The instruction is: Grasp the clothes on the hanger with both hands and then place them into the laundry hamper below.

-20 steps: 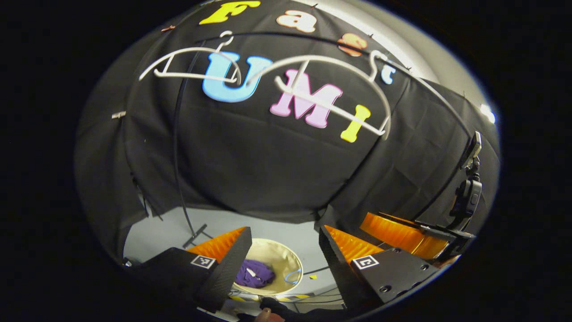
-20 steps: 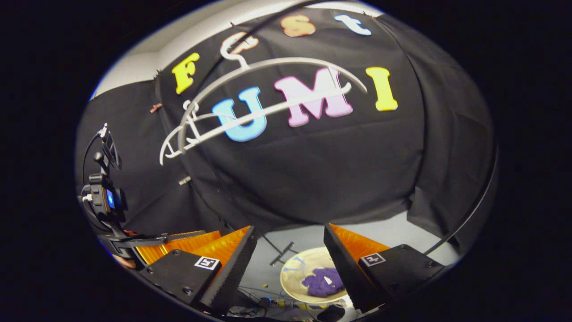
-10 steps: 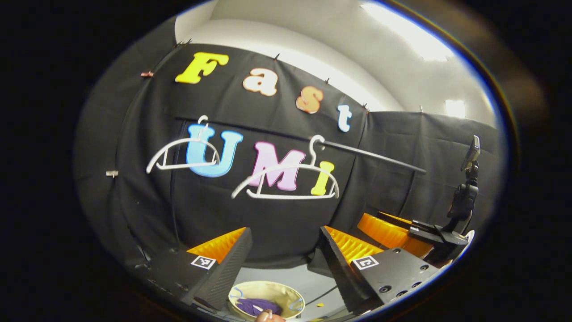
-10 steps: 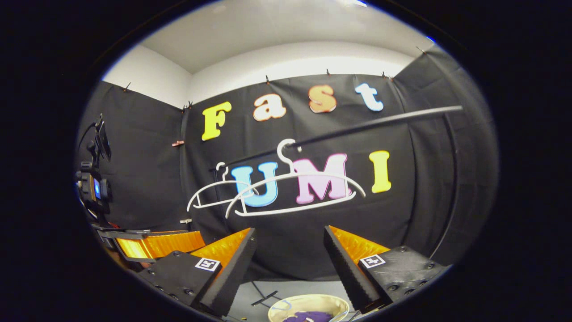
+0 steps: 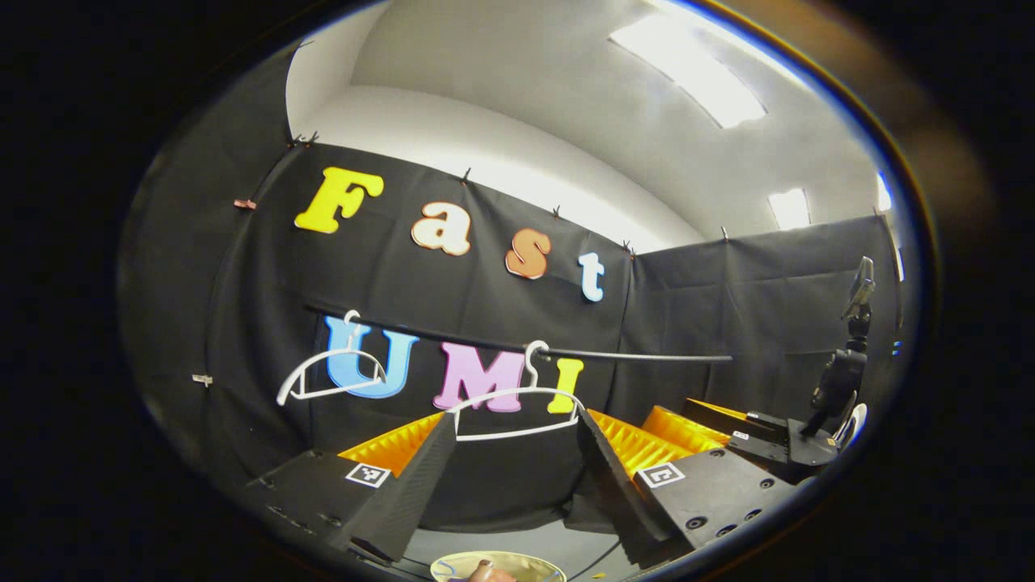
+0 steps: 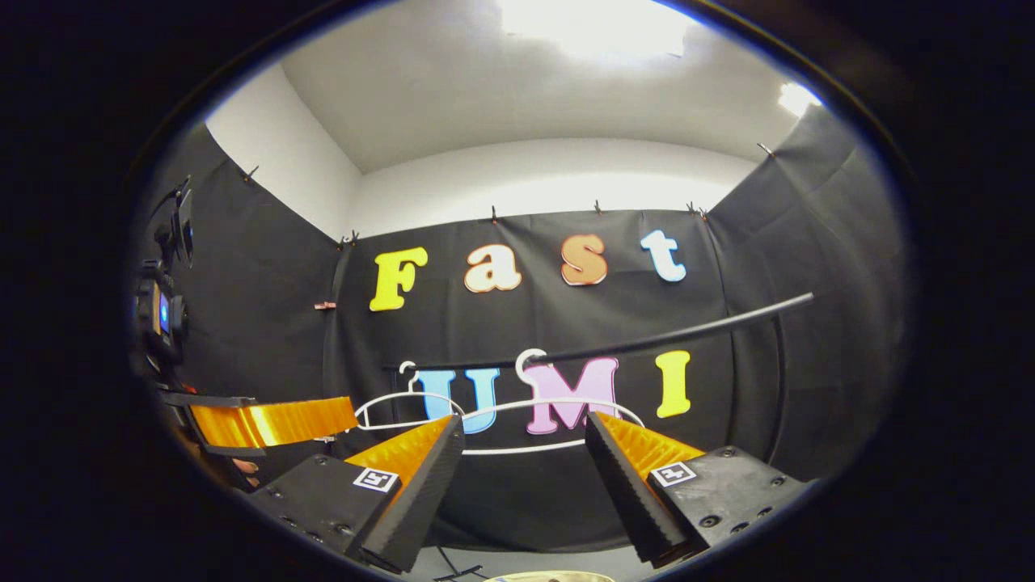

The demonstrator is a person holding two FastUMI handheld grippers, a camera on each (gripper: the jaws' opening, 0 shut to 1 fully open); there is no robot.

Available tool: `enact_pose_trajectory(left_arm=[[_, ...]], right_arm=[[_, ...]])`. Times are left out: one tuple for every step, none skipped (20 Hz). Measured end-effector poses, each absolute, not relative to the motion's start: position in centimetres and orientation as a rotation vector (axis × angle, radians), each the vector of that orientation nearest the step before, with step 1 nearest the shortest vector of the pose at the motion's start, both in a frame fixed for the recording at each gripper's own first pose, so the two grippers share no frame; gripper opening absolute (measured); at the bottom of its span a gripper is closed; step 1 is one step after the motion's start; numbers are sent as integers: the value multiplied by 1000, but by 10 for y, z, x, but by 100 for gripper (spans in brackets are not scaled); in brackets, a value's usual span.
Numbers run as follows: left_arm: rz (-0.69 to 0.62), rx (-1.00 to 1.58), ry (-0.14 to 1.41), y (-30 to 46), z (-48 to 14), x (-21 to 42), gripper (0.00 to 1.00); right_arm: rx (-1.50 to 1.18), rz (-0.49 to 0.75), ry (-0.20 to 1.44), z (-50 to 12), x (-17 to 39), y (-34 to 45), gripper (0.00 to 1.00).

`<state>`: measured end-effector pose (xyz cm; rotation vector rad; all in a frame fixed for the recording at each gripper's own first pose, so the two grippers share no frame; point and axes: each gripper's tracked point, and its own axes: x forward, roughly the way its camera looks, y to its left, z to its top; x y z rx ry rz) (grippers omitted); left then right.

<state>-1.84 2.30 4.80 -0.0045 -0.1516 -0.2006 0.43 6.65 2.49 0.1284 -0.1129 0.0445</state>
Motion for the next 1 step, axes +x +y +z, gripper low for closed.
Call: enact_pose_trajectory(left_arm=[[-205, -3, -165, 18, 52, -19, 95]], right_arm=[[128, 35, -139, 36, 2, 61, 97]])
